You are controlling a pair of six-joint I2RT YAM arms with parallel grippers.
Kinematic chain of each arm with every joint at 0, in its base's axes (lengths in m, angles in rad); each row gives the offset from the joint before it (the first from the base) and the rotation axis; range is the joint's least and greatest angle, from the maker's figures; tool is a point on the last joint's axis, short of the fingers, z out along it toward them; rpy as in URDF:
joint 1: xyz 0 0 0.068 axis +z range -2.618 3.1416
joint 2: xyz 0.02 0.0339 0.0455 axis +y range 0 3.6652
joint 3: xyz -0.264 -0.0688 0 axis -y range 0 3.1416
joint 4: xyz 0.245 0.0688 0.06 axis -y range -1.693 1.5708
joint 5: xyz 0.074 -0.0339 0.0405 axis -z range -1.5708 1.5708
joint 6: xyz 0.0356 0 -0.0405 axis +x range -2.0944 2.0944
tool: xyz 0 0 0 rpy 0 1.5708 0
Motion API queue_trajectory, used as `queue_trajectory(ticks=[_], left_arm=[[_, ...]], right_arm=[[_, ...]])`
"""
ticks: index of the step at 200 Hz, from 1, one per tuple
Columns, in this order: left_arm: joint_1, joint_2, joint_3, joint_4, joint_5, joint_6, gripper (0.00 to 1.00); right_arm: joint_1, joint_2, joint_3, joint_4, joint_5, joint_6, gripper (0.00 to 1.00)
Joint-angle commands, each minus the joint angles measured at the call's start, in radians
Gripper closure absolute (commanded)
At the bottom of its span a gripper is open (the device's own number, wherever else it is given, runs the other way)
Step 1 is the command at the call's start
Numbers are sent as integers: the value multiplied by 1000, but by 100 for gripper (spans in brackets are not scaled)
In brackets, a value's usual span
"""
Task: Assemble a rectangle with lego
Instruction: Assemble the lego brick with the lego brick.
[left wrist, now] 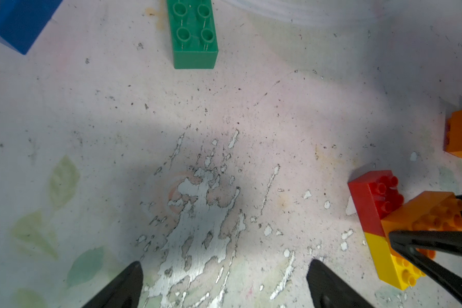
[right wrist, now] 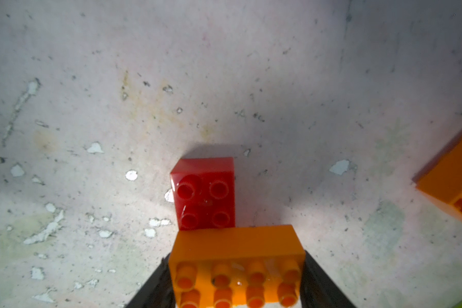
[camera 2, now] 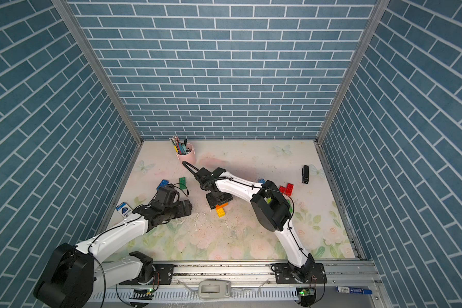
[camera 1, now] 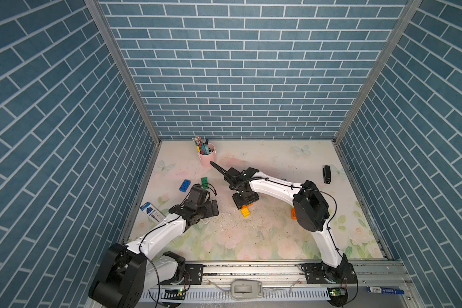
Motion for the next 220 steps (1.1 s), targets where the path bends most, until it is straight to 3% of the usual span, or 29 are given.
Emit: queue_trajectory(ticks=[1, 29, 107, 171, 220], left_arm=[[7, -14, -11, -5, -6, 12, 3], [7, -27, -3, -14, -6, 12, 3], [7, -40, 21, -31, 6, 8, 2], [7, -60, 41, -57, -4, 11, 2], [6, -82, 59, -86, -19, 15, 1]], right_arm=[[0, 124, -40, -20, 35, 4, 100], [-2, 116, -19, -25, 33, 3, 99], [-6, 47, -13, -3, 2, -10, 41], [-9, 4, 0, -6, -8, -23, 4], [-10, -60, 17, -23, -10, -21, 2]])
